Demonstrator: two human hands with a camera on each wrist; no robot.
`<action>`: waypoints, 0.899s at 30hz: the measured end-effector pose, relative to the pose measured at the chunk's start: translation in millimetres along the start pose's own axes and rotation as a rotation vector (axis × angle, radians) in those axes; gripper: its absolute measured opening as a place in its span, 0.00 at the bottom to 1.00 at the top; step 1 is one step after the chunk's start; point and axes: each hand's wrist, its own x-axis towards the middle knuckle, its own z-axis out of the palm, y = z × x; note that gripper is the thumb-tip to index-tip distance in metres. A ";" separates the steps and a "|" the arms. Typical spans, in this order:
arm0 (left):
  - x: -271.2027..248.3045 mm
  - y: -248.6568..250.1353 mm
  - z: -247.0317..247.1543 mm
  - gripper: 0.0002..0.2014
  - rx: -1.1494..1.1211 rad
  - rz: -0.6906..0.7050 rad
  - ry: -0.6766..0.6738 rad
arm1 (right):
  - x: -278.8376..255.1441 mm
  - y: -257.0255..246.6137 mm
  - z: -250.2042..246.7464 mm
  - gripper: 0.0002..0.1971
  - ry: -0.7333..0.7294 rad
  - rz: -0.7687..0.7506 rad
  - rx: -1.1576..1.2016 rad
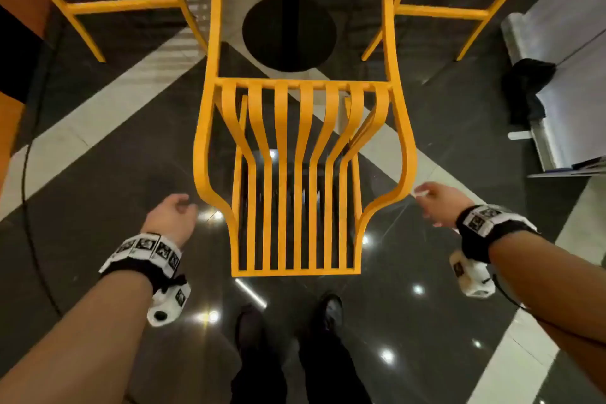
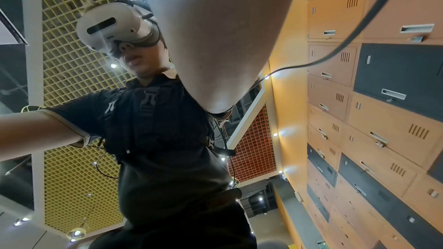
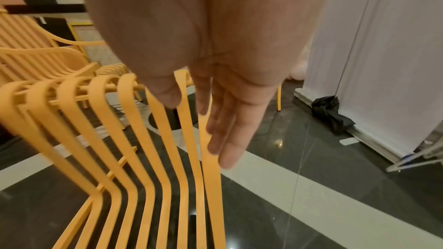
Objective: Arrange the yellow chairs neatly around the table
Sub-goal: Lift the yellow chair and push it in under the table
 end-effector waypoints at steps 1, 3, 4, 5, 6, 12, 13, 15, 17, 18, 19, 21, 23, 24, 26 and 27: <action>8.2 12.3 7.2 0.26 -0.004 0.028 0.030 | 20.4 -2.3 3.8 0.12 0.046 0.001 0.038; 27.7 29.8 23.8 0.27 0.033 0.021 0.086 | 54.9 -4.3 11.3 0.20 0.091 0.013 0.142; 36.6 36.0 31.7 0.24 0.049 -0.016 0.095 | 68.3 -6.7 16.1 0.21 0.087 0.038 0.171; 41.5 38.8 39.2 0.22 0.046 -0.023 0.093 | 82.8 -3.1 24.3 0.22 0.090 0.055 0.192; 47.8 35.9 47.2 0.21 0.037 -0.051 0.079 | 89.7 0.5 32.5 0.22 0.089 0.092 0.209; 61.2 15.3 67.8 0.19 -0.075 -0.063 0.113 | 102.4 29.8 67.3 0.27 0.105 0.105 0.313; 62.2 13.4 68.4 0.18 -0.075 -0.053 0.114 | 101.1 32.4 68.8 0.27 0.133 0.093 0.250; 61.9 12.3 67.6 0.18 -0.040 -0.031 0.133 | 92.1 30.5 67.0 0.26 0.167 0.079 0.165; 56.2 14.2 63.6 0.18 -0.013 -0.038 0.157 | 82.8 28.6 62.9 0.26 0.185 0.085 0.131; 51.4 16.1 60.7 0.18 0.001 -0.037 0.157 | 76.0 27.1 60.4 0.26 0.202 0.087 0.133; 45.4 19.1 55.3 0.18 0.011 -0.037 0.159 | 70.1 26.3 58.1 0.25 0.217 0.089 0.143; 32.6 26.9 39.6 0.16 0.048 -0.027 0.159 | 52.9 21.3 48.9 0.25 0.256 0.082 0.157; 23.6 36.8 20.0 0.16 0.083 -0.015 0.161 | 36.0 14.2 35.4 0.27 0.274 0.080 0.181; 21.4 42.3 9.6 0.18 0.093 -0.013 0.170 | 27.9 8.4 26.8 0.28 0.286 0.069 0.191; 13.0 57.4 -11.6 0.22 0.124 -0.011 0.180 | 12.9 0.8 9.6 0.29 0.312 0.056 0.199; 8.3 67.3 -23.4 0.24 0.145 -0.020 0.195 | 6.3 -2.9 0.7 0.28 0.323 0.046 0.200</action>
